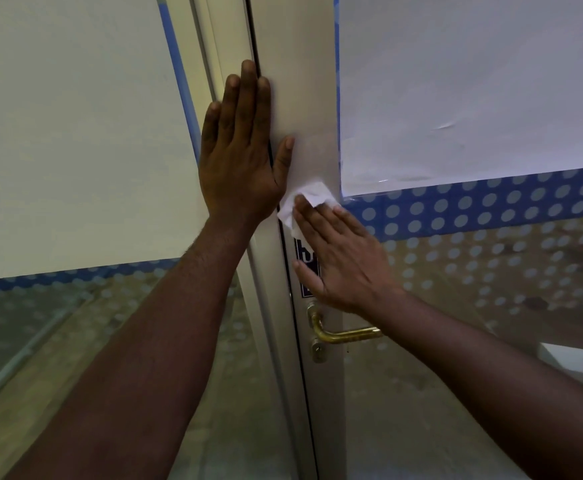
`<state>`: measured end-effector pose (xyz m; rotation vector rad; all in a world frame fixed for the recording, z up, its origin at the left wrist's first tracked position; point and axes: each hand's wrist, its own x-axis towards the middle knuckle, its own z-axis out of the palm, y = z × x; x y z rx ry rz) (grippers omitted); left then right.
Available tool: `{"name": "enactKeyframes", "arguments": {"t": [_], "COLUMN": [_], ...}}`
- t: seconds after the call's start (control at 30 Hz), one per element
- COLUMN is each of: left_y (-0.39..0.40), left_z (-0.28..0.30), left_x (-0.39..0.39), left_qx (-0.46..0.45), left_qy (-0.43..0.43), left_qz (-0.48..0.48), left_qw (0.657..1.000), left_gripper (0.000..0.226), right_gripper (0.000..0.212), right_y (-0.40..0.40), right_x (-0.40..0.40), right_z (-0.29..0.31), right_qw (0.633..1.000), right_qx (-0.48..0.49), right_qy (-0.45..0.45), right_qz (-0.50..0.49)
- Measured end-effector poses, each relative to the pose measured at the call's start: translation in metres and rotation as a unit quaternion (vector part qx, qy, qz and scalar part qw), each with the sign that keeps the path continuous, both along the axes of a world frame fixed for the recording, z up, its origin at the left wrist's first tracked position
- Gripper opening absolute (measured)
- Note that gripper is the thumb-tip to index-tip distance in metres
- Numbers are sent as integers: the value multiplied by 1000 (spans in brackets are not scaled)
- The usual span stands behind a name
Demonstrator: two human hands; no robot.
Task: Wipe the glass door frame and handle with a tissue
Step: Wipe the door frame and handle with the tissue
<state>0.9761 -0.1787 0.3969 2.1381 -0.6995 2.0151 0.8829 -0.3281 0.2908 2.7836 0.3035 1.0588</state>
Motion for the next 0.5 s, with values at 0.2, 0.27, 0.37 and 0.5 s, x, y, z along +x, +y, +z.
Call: {"name": "enactKeyframes", "arguments": {"t": [0.2,0.27,0.37,0.5], "left_y": [0,0,-1,0], "left_z": [1,0,1,1], "left_x": [0,1,3,2], "left_qx": [2,3,3,0], "left_qy": [3,4,-7,-1], "left_qz": [3,4,8,2], "left_qw": [1000,1000,1000,1000], "left_gripper": [65,66,65,64], "right_gripper": [80,77,75,75], "right_y": [-7,-4,9,0], "right_x": [-14,-5,5,-14], "right_z": [-27,-8,11,-22], "right_qw": [996,1000,999,999], "right_qx": [-53,7,37,-20], "right_qy": [75,19,-19,45], "right_qz": [14,-10,-16,-8]}}
